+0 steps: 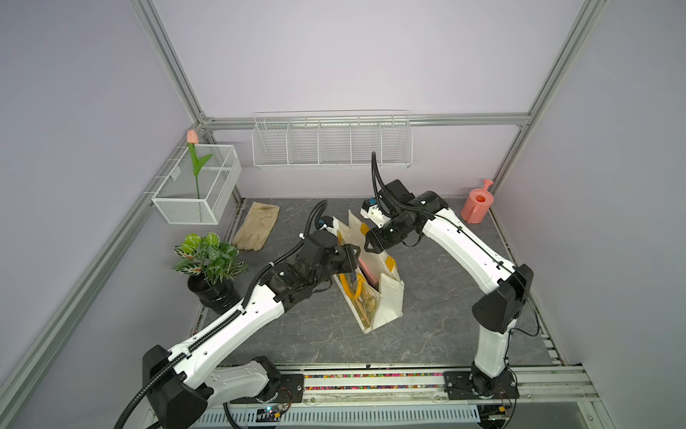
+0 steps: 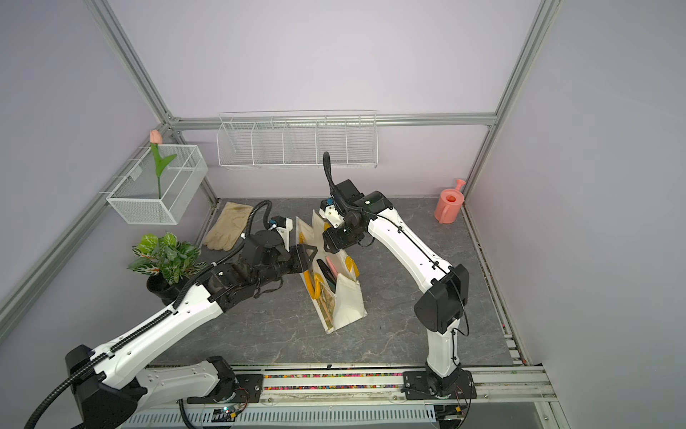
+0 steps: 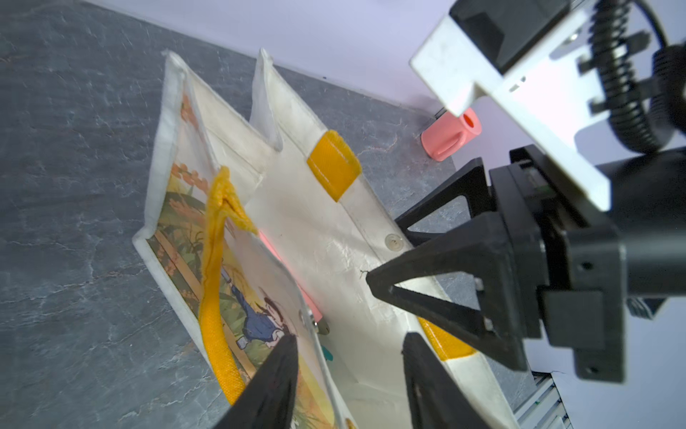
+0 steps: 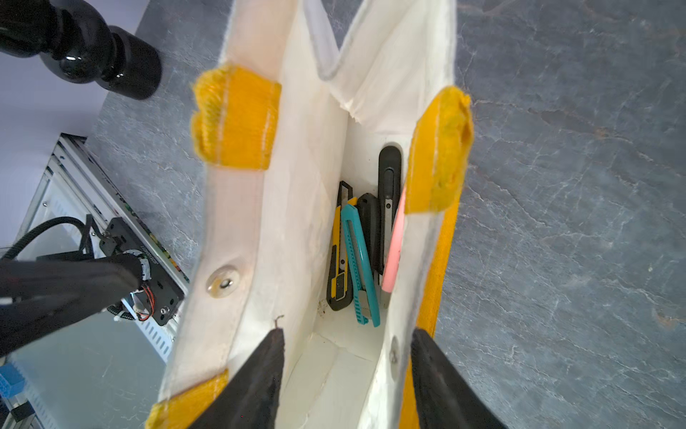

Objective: Place the art knife into the pouch
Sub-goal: Close the pouch at the center of the board.

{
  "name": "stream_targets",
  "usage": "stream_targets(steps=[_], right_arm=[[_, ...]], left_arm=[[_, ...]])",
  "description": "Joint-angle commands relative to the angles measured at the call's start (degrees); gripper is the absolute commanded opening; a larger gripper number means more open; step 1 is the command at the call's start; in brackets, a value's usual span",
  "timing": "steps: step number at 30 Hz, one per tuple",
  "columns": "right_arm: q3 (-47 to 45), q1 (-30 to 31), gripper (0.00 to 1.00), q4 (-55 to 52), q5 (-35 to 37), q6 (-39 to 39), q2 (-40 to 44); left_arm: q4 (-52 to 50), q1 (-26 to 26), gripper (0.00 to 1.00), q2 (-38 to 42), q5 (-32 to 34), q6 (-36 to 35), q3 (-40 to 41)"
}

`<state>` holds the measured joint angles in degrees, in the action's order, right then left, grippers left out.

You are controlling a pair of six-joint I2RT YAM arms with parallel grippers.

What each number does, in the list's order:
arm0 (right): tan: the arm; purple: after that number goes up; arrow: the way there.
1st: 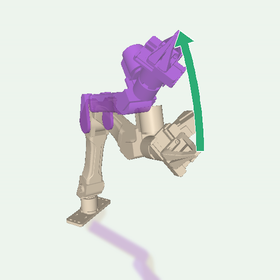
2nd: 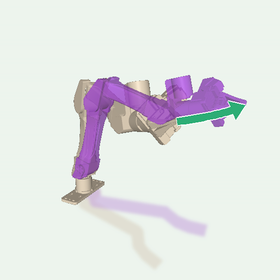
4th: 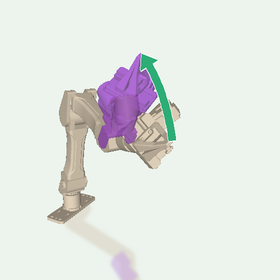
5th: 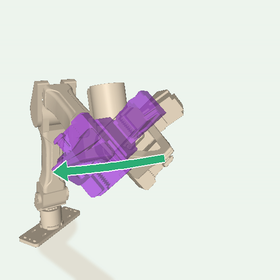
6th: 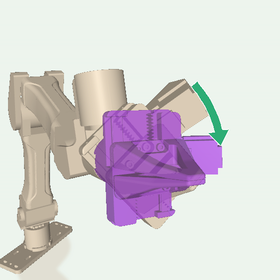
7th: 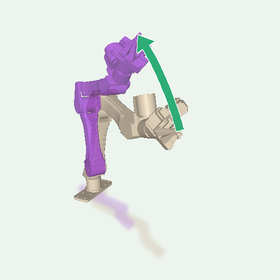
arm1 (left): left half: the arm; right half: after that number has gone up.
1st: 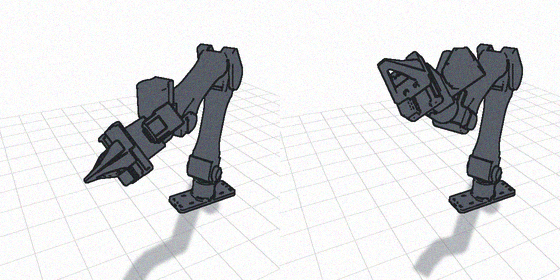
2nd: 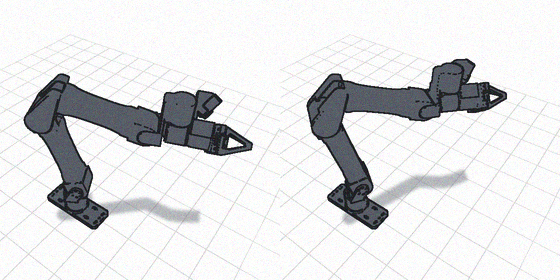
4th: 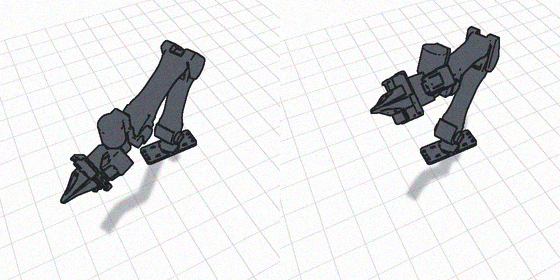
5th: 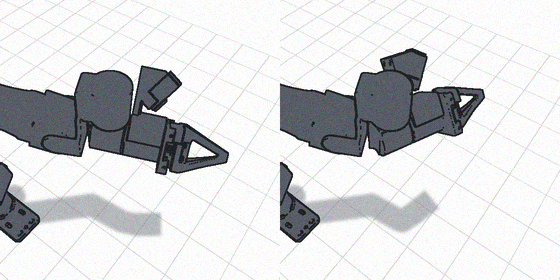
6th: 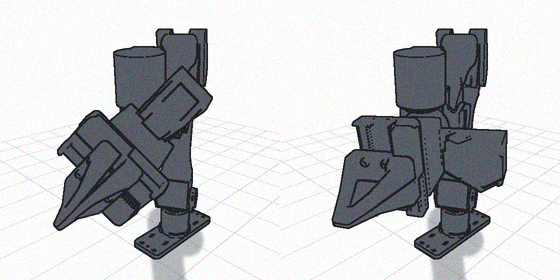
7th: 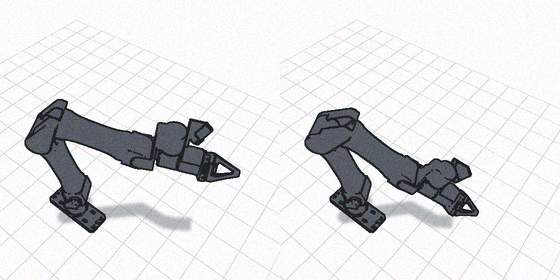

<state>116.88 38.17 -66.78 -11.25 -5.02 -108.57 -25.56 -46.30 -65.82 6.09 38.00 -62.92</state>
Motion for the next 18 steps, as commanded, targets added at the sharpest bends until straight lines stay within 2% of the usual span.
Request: stream_targets(steps=[1,5,7,9,11,18], right_arm=[[-1.3,-0.1,0.65,2.0,-1.8,-0.6,2.9],[-1.6,0.5,0.74,1.6,-2.2,-0.7,2.4],[-2.6,0.7,0.82,1.8,-1.9,-0.9,2.1],[-4.2,0.8,0.86,2.9,-2.2,-1.4,2.4],[-5.7,0.8,0.88,4.5,-2.6,-2.0,3.3],[-6.7,2.1,0.89,5.5,-3.8,-2.7,4.7]], left_arm=[[-2.8,-0.3,0.49,2.9,3.7,-0.6,-0.9],[-2.8,-0.3,0.49,6.2,6.2,-0.5,2.3],[-3.7,-0.3,0.45,7.2,6.9,-0.2,3.6],[-4.5,-0.3,0.4,7.5,7.4,0.1,4.8],[-5.2,-0.3,0.36,7.5,7.8,0.3,5.9],[-2.6,0.0,0.36,4.1,6.8,1.0,9.3]])
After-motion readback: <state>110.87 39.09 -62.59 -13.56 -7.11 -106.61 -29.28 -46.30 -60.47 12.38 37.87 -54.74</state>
